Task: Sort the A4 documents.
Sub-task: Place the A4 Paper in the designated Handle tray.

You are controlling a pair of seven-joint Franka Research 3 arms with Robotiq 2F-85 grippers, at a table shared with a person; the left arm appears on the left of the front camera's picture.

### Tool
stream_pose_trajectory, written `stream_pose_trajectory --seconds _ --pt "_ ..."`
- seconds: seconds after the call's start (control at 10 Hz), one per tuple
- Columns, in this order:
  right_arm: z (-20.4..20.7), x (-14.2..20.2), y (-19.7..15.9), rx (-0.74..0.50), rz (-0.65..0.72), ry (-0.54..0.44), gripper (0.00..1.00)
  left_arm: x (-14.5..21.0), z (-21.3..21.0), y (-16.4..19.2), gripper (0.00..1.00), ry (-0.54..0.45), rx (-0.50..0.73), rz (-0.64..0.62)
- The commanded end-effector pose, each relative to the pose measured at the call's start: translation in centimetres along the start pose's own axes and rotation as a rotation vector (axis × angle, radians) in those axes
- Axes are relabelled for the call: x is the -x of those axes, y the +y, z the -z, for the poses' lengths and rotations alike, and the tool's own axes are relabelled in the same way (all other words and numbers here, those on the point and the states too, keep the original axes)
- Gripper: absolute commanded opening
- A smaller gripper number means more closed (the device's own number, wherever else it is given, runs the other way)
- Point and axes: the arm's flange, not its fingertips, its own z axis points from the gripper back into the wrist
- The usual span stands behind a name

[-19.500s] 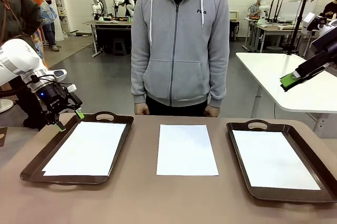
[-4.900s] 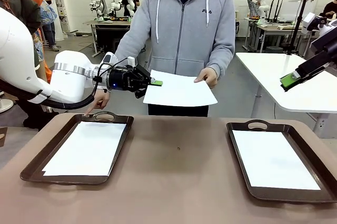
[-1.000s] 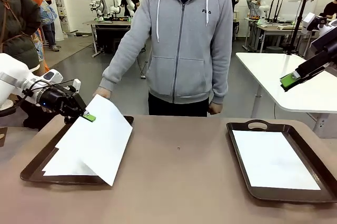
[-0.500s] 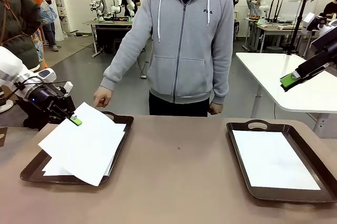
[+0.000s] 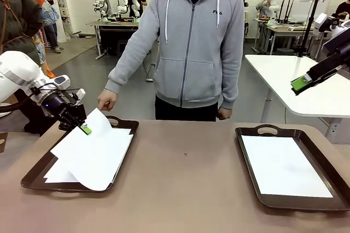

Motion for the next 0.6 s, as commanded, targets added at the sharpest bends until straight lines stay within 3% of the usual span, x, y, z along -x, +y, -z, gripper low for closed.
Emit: stream_pose_trajectory --seconds 0.0,0.5 --pt "0.2 0.1 0.0 -0.008 -0.003 -0.012 1.0 -0.3 -0.9 0.3 0.01 -0.015 -0.073 -0.077" --pt "0.2 0.1 0.0 -0.008 -0.003 -0.012 1.0 -1.7 -0.8 0.9 0.01 0.03 -0.156 -0.102"
